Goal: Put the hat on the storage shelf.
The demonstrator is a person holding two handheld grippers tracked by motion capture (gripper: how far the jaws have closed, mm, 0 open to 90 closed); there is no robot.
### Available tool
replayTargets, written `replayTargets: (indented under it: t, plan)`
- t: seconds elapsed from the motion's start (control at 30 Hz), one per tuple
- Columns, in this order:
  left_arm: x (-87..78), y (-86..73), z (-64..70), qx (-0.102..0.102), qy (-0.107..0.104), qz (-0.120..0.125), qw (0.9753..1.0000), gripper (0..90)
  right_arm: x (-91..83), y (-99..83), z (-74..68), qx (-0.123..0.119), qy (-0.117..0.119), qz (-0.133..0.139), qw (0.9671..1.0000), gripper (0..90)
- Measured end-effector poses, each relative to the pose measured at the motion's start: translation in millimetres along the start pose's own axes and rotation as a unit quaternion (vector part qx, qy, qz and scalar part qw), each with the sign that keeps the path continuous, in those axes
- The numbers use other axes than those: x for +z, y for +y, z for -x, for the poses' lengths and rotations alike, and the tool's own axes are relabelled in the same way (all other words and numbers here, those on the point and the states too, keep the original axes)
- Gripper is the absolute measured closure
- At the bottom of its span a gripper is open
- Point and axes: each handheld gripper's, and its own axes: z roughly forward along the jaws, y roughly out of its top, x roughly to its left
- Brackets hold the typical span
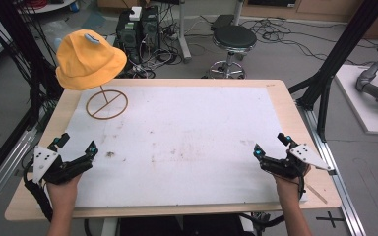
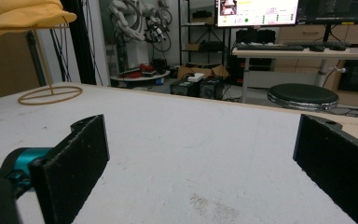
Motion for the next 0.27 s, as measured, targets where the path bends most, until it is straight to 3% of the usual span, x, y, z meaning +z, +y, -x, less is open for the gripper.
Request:
replayTargets:
  t: [0.27]
  plan:
    - [0.3, 0.6, -0.3, -0.001, -0.001, -0.002, 1.0, 10.3, 0.0, 0.2, 0.5, -0.001, -0.002, -0.001, 1.0, 3.1]
